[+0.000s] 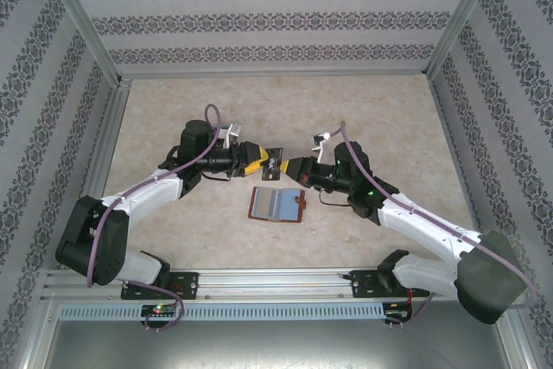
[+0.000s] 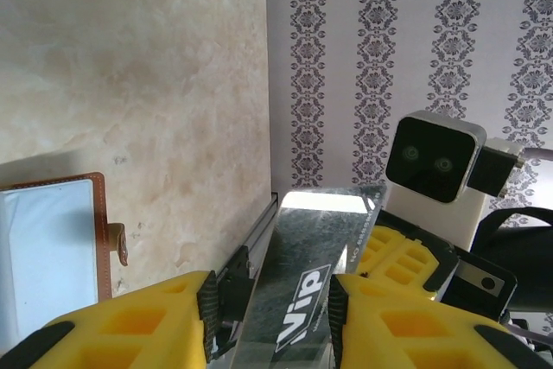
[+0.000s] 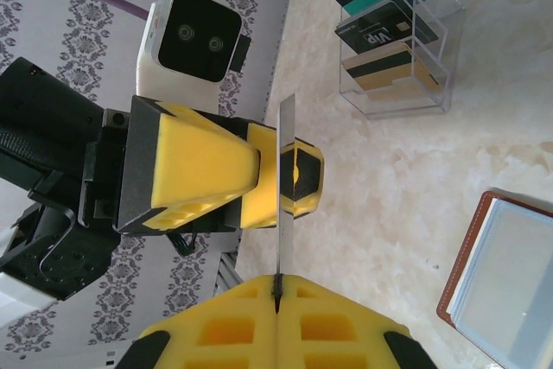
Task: Take the credit cards out of the card holder
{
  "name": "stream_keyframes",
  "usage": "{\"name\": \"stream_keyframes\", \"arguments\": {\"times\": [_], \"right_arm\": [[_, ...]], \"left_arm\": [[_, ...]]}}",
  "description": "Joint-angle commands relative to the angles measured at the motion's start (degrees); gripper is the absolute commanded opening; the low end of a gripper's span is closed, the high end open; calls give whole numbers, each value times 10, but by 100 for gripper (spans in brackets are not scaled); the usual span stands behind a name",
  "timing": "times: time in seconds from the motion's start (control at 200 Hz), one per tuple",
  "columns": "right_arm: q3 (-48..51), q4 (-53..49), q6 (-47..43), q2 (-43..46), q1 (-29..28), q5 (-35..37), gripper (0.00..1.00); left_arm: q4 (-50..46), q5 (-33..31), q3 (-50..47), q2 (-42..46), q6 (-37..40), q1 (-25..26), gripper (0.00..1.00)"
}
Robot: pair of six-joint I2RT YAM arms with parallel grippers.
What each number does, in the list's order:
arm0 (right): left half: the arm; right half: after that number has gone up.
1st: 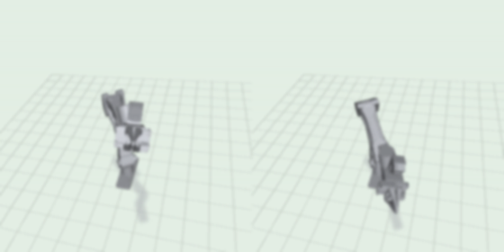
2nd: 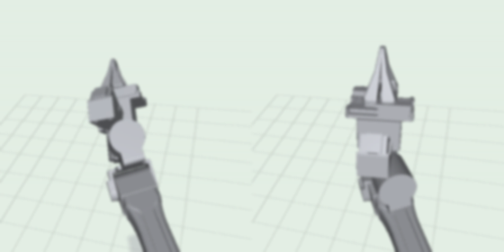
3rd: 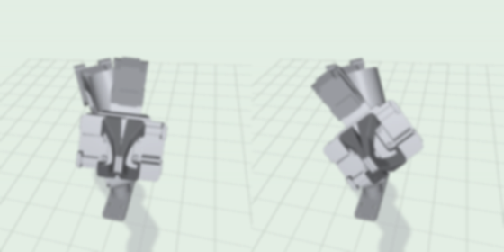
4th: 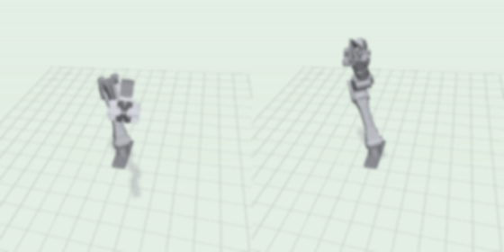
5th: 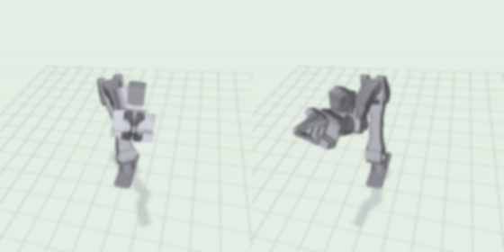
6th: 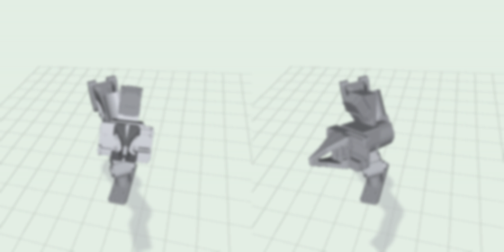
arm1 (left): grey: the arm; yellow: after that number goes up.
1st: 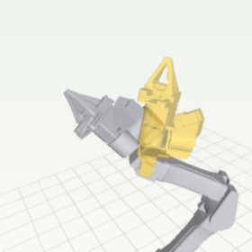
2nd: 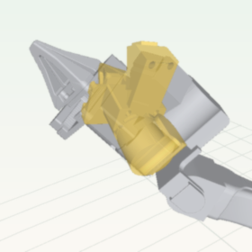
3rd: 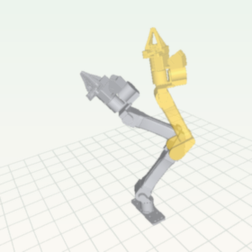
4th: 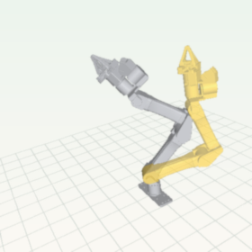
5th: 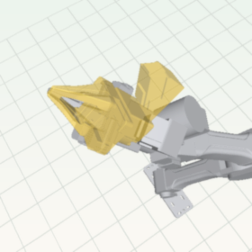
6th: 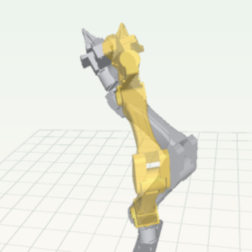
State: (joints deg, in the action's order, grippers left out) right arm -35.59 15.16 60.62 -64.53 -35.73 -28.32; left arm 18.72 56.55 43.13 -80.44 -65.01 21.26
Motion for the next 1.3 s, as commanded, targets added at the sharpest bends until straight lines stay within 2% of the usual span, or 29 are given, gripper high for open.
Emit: {"name": "stream_keyframes", "arguments": {"times": [0.0,0.06,0.135,0.325,0.445,0.535,0.56,0.575,0.58,0.59,0.61,0.699,0.759,0.829,0.879,0.964,1.064,1.169,1.294], "right_arm": [[-19,33,8,-6,6,-17,0],[-19,34,8,-10,5,-17,0],[-17,36,9,-12,7,-16,0],[-10,37,9,-14,10,-16,0],[-7,37,9,-15,10,-15,0],[-7,29,6,-14,11,-12,16],[-6,26,5,-13,10,-11,24],[-6,23,4,-12,11,-10,34],[-6,23,4,-12,11,-10,34],[-6,20,3,-12,10,-8,42],[-6,16,3,-11,11,-6,50],[-4,-4,-3,-4,15,1,64],[-5,-30,-12,7,17,11,79],[-5,-58,-25,22,20,25,90],[-6,-82,-36,36,21,37,98],[-7,-125,-55,59,24,59,98],[-11,-165,-79,80,28,81,98],[-24,-202,-111,91,29,97,98],[-54,-250,-159,85,31,108,98]], "left_arm": [[36,16,0,20,-5,-2,39],[35,18,-1,25,-5,-2,36],[32,18,-2,30,-3,-2,26],[22,15,-5,37,2,-2,19],[11,13,-2,42,6,-2,7],[-9,10,3,45,18,-2,0],[-14,8,4,46,21,-2,0],[-16,8,5,46,23,-2,0],[-17,8,5,46,23,-2,0],[-18,8,6,47,24,-2,0],[-23,8,7,47,27,-2,0],[-70,2,23,52,57,-5,0],[-120,-3,38,56,88,-9,0],[-183,-15,64,61,135,-13,0],[-254,-35,90,63,181,-17,0],[-391,-90,147,64,282,-18,0],[-520,-187,209,60,389,-18,0],[-589,-297,252,58,468,-17,0],[-603,-412,273,55,539,-15,0]]}}
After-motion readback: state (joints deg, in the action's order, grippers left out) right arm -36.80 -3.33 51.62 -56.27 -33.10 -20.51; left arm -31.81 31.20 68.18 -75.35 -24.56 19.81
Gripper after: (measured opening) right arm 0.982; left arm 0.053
